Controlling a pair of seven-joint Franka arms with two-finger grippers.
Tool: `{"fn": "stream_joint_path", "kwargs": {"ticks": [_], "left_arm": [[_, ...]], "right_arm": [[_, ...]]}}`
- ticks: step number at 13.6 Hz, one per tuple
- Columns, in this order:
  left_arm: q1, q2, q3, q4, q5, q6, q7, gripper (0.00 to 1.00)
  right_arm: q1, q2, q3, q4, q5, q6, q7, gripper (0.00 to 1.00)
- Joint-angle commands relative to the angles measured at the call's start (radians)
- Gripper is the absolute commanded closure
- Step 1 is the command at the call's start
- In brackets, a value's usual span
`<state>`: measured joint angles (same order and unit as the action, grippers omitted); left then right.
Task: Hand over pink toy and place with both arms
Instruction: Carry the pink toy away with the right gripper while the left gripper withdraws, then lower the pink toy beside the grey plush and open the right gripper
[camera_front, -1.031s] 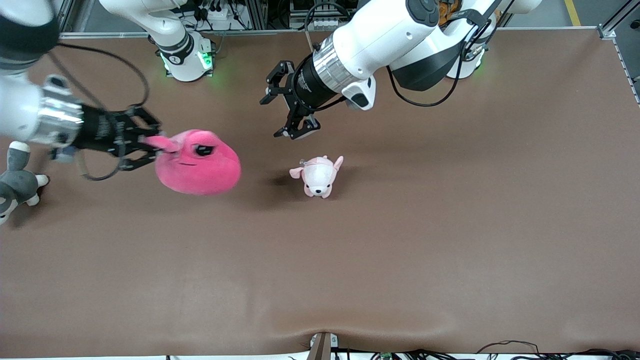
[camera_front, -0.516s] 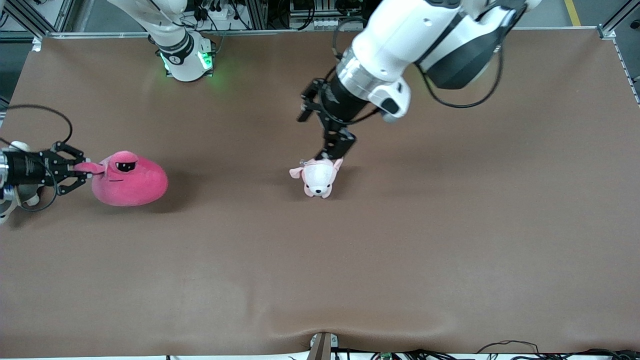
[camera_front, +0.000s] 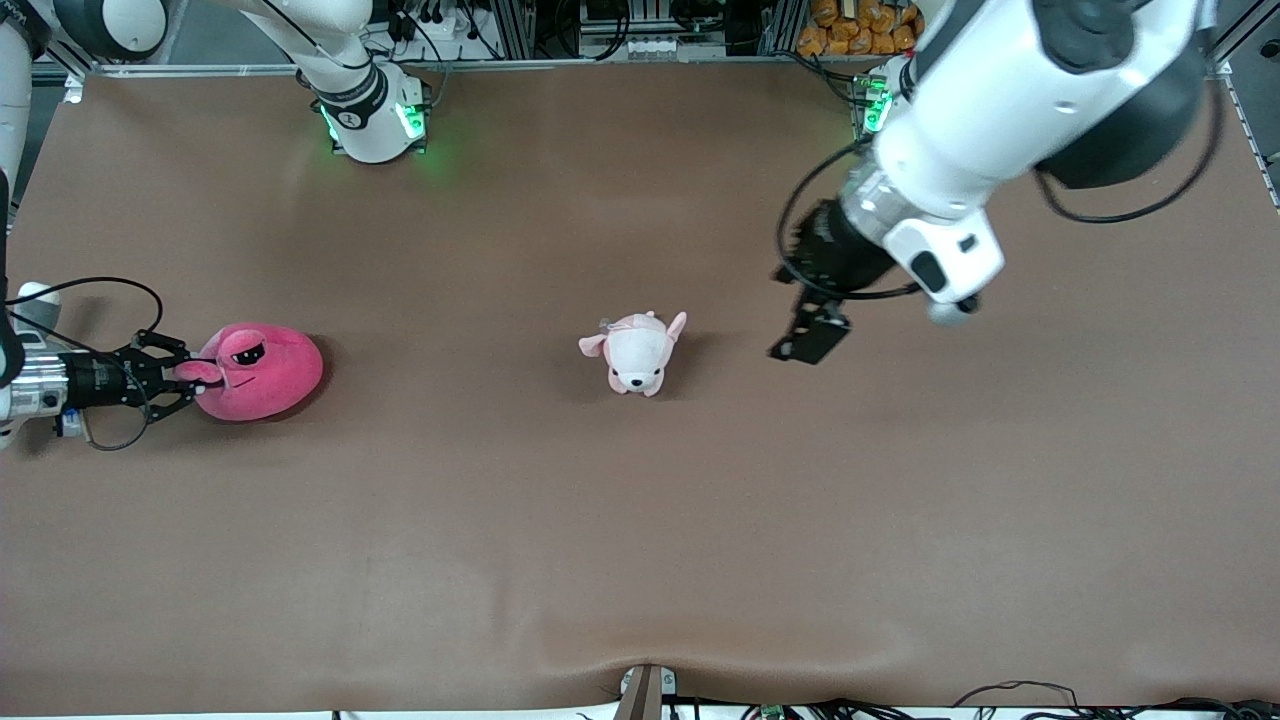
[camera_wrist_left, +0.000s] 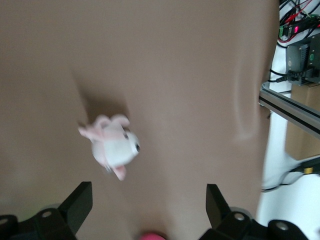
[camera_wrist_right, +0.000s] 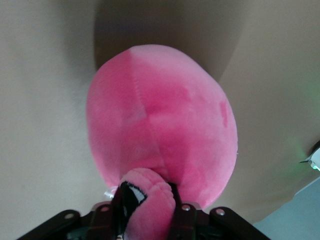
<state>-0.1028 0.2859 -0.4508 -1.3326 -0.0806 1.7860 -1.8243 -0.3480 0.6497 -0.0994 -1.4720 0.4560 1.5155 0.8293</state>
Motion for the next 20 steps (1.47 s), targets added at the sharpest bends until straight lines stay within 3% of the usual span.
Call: {"fn": "stream_joint_path", "kwargs": {"ticks": [1,4,9,12,15,18,20], "left_arm": [[0.063,-0.059,-0.005,-0.008,0.059,-0.115,0.251,0.00],[0.129,-0.073,-0.005,-0.010,0.117,-0.239,0.570,0.00],[0.251,-0.129,-0.006,-0.013,0.182,-0.338,0.948,0.00],[0.311,-0.163,-0.005,-0.016,0.183,-0.393,1.092,0.00],[0.350,-0.177,-0.005,-0.016,0.183,-0.401,1.210,0.00],[0.362,-0.195,-0.008,-0.025,0.180,-0.404,1.220,0.00],[0.361,-0.205,-0.012,-0.036,0.182,-0.407,1.229,0.00]], "right_arm": [[0.001,-0.019,0.015,0.138,-0.007,-0.163,0.001,0.00],[0.073,-0.021,0.010,0.359,-0.051,-0.357,0.001,0.00],[0.234,-0.131,0.012,0.504,-0.117,-0.386,-0.015,0.00],[0.270,-0.251,0.017,0.492,-0.126,-0.426,-0.148,0.00],[0.332,-0.359,0.018,0.484,-0.282,-0.469,-0.351,0.00],[0.368,-0.519,0.018,0.348,-0.331,-0.466,-0.467,0.00],[0.426,-0.605,0.020,0.232,-0.428,-0.387,-0.533,0.00]]}}
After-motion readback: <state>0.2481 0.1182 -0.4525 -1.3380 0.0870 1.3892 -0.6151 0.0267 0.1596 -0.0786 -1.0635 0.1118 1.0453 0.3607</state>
